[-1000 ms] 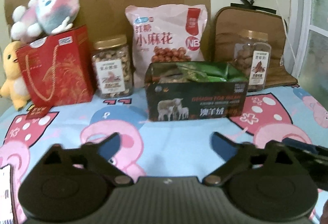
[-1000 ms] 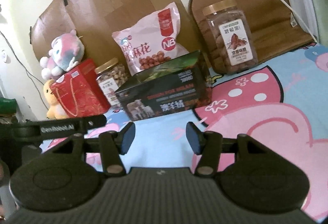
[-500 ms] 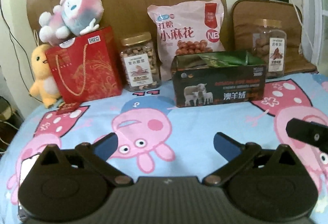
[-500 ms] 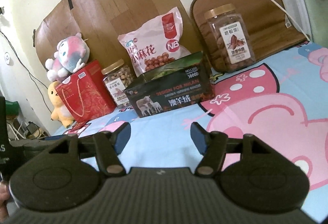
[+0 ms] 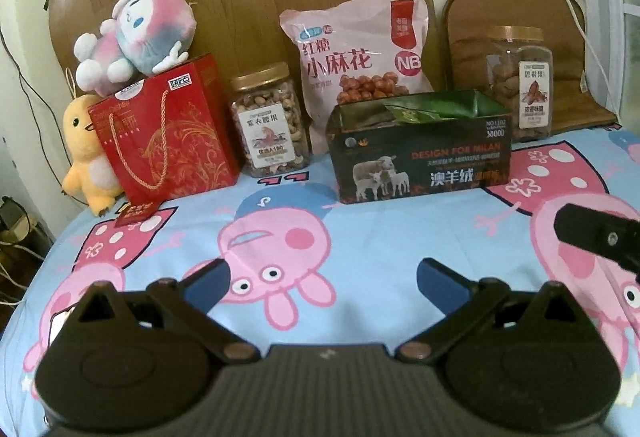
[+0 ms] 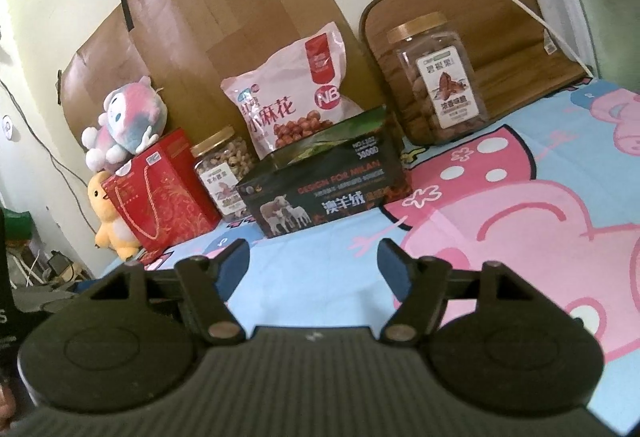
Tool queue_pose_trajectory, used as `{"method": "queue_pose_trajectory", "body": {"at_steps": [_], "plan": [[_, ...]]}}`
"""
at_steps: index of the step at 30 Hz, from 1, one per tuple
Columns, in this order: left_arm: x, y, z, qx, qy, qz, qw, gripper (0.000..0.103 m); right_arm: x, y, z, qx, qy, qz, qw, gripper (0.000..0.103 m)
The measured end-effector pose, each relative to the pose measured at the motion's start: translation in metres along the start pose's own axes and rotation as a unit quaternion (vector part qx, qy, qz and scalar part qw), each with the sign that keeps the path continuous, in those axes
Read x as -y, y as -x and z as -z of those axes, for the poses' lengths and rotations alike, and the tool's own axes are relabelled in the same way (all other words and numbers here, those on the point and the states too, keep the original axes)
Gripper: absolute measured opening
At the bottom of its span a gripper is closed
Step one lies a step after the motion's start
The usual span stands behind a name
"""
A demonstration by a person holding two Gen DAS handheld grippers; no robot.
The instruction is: Organize snacks
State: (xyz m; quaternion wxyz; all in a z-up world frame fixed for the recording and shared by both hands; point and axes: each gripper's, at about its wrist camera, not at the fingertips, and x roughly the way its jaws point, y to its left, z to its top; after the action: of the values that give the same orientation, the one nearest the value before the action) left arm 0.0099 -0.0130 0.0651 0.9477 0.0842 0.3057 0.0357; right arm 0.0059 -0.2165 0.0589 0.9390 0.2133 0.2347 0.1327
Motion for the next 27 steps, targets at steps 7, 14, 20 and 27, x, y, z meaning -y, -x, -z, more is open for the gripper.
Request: {"method": "queue_pose_trajectory", "body": {"at_steps": [7,14,20,27], "plan": [[0.0005,-0.0026,0.0015,-0.011,0.002,0.002,0.9999,0.103,0.0032,-0.0015,0.0013,0.000,-0.006,0.002,1.000,0.073],[0.0003,-0.0051,0.0022,-0.015,0.001,-0.005,0.9999,0.103,0.0050,-0.0013,0.0018,0.003,-0.009,0.003,1.000,0.073],[-0.0006,-0.0067,0.0032,-0.018,0.001,-0.009,0.9998,0.103,0.0061,-0.0007,0.0022,0.003,-0.011,0.003,1.000,0.073],[-0.0007,-0.0084,0.0051,-0.022,-0.004,-0.016,0.9996,0.103,0.0061,-0.0004,0.0026,0.003,-0.012,0.004,1.000,0.074]]}}
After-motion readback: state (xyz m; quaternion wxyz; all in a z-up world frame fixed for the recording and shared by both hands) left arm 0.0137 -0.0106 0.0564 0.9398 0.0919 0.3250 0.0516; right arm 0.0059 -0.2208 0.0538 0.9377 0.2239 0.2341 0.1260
